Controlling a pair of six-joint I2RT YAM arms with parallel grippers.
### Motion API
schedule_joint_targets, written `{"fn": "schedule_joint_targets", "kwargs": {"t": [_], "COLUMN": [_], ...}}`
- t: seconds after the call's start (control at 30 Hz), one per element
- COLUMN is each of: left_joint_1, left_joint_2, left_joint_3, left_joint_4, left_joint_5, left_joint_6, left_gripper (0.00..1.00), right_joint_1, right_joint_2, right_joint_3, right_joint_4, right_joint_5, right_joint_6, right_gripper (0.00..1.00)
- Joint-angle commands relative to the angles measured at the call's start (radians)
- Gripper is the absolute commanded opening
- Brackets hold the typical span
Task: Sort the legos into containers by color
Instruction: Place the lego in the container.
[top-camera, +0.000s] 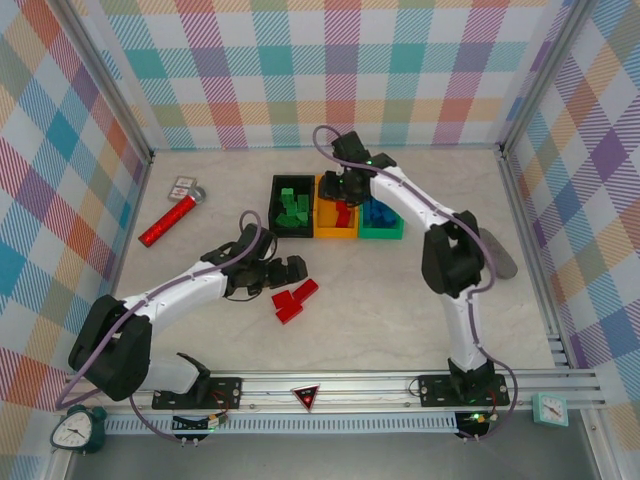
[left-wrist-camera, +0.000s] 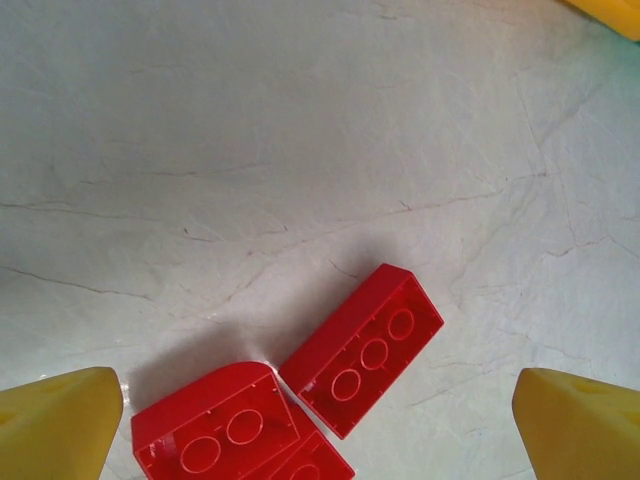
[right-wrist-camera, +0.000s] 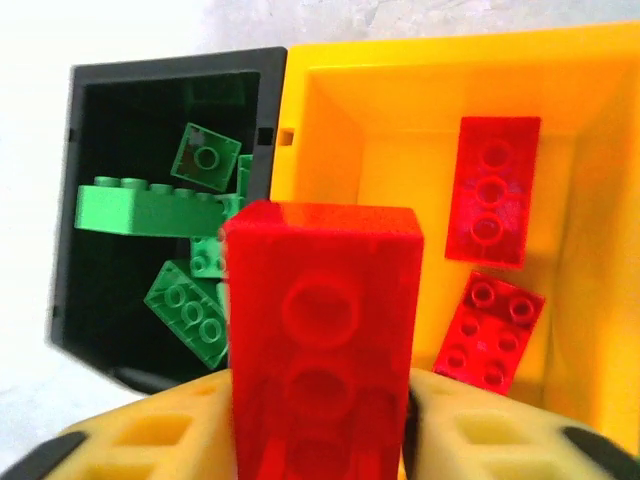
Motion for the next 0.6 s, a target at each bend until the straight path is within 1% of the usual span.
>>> {"fn": "schedule_joint_targets", "kwargs": {"t": [0.0, 0.07, 0.27, 0.4, 0.57], "left_joint_1": [-0.013, -0.017, -0.018, -0.017, -0.020], "left_joint_2": [-0.001, -0.003, -0.008, -0.006, 0.032], "left_joint_3": [-0.011, -0.017, -0.019, -0.014, 0.022], "left_joint_4": [0.021, 0.033, 0.044, 0.063, 0.056], "left_joint_5": [0.018, 0.021, 0.009, 0.022, 0.049], "left_joint_6": [-0.018, -0.024, -0.026, -0.022, 0.003], "left_gripper": [1.00, 1.00, 1.00, 1.00, 1.00], "right_joint_1": [-0.007, -0.007, -0.005, -0.004, -0.004], "right_joint_2": [0.056, 0.053, -0.052, -0.174, -0.353], "right_joint_3": [0.087, 0.088, -0.020, -0.171, -0.404], "right_joint_4": [-0.088, -0.080, -0.040, 0.013, 0.081], "right_joint_5": [-0.020, -0.031, -0.038, -0.045, -0.039], "right_joint_6": [-0.018, -0.021, -0.050, -0.066, -0.085], "right_gripper": [0.53, 0.56, 0.57, 0.57, 0.58]}}
